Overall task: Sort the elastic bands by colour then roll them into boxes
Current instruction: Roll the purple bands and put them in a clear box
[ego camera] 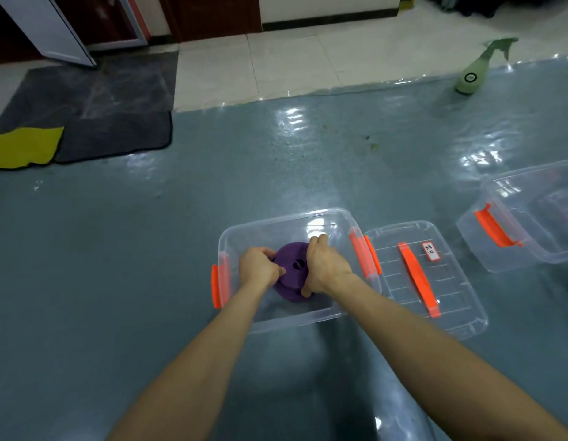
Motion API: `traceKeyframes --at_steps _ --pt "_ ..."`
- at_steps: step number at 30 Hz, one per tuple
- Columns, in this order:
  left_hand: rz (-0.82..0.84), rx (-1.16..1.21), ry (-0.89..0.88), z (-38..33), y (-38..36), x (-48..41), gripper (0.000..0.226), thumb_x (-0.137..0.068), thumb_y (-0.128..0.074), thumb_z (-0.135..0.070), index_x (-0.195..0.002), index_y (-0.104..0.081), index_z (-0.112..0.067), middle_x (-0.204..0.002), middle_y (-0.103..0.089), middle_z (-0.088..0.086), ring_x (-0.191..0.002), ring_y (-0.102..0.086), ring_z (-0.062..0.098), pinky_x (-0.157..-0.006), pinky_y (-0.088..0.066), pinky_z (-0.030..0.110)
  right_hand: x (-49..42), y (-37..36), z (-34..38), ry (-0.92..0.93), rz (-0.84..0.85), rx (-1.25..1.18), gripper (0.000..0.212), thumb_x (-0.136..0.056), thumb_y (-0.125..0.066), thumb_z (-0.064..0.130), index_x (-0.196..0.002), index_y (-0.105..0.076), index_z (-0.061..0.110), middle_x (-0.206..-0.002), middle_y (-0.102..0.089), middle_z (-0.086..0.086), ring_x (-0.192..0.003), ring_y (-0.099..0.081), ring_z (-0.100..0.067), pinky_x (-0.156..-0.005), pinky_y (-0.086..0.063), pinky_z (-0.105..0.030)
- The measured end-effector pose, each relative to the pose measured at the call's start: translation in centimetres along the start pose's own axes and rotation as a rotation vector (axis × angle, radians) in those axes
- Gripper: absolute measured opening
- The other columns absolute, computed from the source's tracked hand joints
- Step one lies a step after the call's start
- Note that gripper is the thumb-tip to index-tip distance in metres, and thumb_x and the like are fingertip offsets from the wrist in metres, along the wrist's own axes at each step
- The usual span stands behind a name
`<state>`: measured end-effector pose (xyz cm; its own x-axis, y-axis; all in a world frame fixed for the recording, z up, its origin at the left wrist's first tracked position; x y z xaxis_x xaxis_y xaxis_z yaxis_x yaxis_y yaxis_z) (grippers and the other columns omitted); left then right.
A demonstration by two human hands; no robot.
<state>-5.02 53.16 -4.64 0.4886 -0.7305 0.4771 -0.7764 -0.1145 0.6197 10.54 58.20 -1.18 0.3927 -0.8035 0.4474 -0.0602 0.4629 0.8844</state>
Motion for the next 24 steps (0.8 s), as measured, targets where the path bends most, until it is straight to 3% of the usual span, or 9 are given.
traceKeyframes --at_steps 4,7,10,12,15,17,19,21,24 --pt "-0.025 -0.064 -0.008 0.0 -0.4 -0.2 0.048 -0.075 -0.098 -0.007 -0.12 -0.082 -0.013 -0.11 -0.082 0.005 -0.093 -0.072 0.018 -0.079 -0.055 0.027 -0.7 -0.4 0.4 0.013 0.071 0.046 0.128 -0.056 -0.106 0.041 -0.149 -0.031 -0.006 -0.148 -0.036 -0.022 -0.123 -0.065 -0.034 -0.097 -0.058 -0.04" --pt "-0.045 -0.11 -0.036 -0.1 -0.6 0.1 0.048 -0.075 -0.099 -0.008 -0.119 -0.082 -0.012 -0.111 -0.082 0.008 -0.101 -0.077 0.025 -0.088 -0.061 0.034 -0.6 0.0 0.3 0.026 0.141 0.03 0.133 -0.056 -0.106 0.047 -0.151 -0.03 -0.007 -0.147 -0.039 -0.021 -0.132 -0.057 -0.035 -0.109 -0.054 -0.043" --pt "-0.078 -0.184 -0.08 -0.4 -0.5 0.5 0.043 -0.076 -0.098 -0.011 -0.116 -0.082 -0.012 -0.106 -0.082 0.008 -0.098 -0.078 0.027 -0.084 -0.061 0.035 0.4 1.2 0.3 0.028 0.189 -0.014 0.126 -0.063 -0.102 0.049 -0.15 -0.031 -0.006 -0.147 -0.043 -0.02 -0.135 -0.054 -0.035 -0.11 -0.052 -0.043" --pt "-0.116 -0.294 -0.118 -0.6 -0.4 0.8 0.041 -0.078 -0.097 -0.019 -0.112 -0.076 -0.011 -0.103 -0.08 0.008 -0.096 -0.077 0.031 -0.081 -0.061 0.039 1.9 2.2 -0.2 0.026 0.163 -0.107 0.109 -0.073 -0.097 0.046 -0.148 -0.034 -0.002 -0.147 -0.047 -0.018 -0.134 -0.057 -0.038 -0.105 -0.053 -0.044" --pt "-0.193 -0.551 -0.173 -1.4 -0.4 1.6 0.049 -0.085 -0.092 -0.032 -0.115 -0.059 -0.011 -0.102 -0.074 0.009 -0.096 -0.074 0.035 -0.072 -0.054 0.04 5.1 3.6 -1.8 0.106 -0.14 -0.324 0.059 -0.096 -0.077 0.036 -0.142 -0.054 0.007 -0.136 -0.067 -0.012 -0.117 -0.069 -0.032 -0.099 -0.056 -0.042" --pt "-0.222 -0.689 -0.241 -2.0 -0.6 2.1 0.044 -0.091 -0.086 -0.032 -0.116 -0.055 -0.012 -0.102 -0.074 0.01 -0.095 -0.075 0.036 -0.069 -0.049 0.04 7.8 4.0 -3.7 0.09 -0.505 -0.595 0.03 -0.101 -0.067 0.026 -0.13 -0.071 0.017 -0.113 -0.078 0.001 -0.092 -0.073 -0.017 -0.089 -0.057 -0.034" --pt "-0.188 -0.79 -0.301 -2.7 -0.7 2.6 0.028 -0.095 -0.077 -0.024 -0.113 -0.059 -0.013 -0.107 -0.075 0.011 -0.097 -0.074 0.036 -0.07 -0.049 0.04 10.1 3.3 -6.5 -0.011 -0.803 -0.773 0.017 -0.1 -0.064 0.021 -0.109 -0.077 0.025 -0.088 -0.076 0.01 -0.073 -0.067 -0.009 -0.074 -0.053 -0.027" --pt "-0.148 -0.797 -0.317 -3.3 -0.6 3.3 0.02 -0.096 -0.071 -0.022 -0.112 -0.064 -0.013 -0.113 -0.075 0.011 -0.103 -0.073 0.037 -0.077 -0.054 0.042 11.2 1.4 -10.1 -0.176 -0.86 -0.796 0.014 -0.099 -0.063 0.018 -0.103 -0.076 0.023 -0.086 -0.075 0.006 -0.075 -0.068 -0.015 -0.075 -0.053 -0.033" --pt "-0.172 -0.629 -0.337 -3.9 -0.6 5.5 0.027 -0.104 -0.068 -0.041 -0.111 -0.067 -0.015 -0.111 -0.074 0.008 -0.104 -0.07 0.034 -0.088 -0.057 0.045 10.3 -2.2 -15.7 -0.387 -0.59 -0.634 0.02 -0.101 -0.064 0.018 -0.117 -0.071 0.009 -0.117 -0.07 -0.012 -0.101 -0.069 -0.039 -0.09 -0.052 -0.044"
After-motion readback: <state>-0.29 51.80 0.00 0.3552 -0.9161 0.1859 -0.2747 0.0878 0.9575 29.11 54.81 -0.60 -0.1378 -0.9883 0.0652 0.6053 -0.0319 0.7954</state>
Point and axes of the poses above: each hand's wrist, its own x-axis away from the middle knuckle, its own y-axis out of the back of the hand, z = x × y, the point moved 1 cm from there along -x, towards the middle knuckle
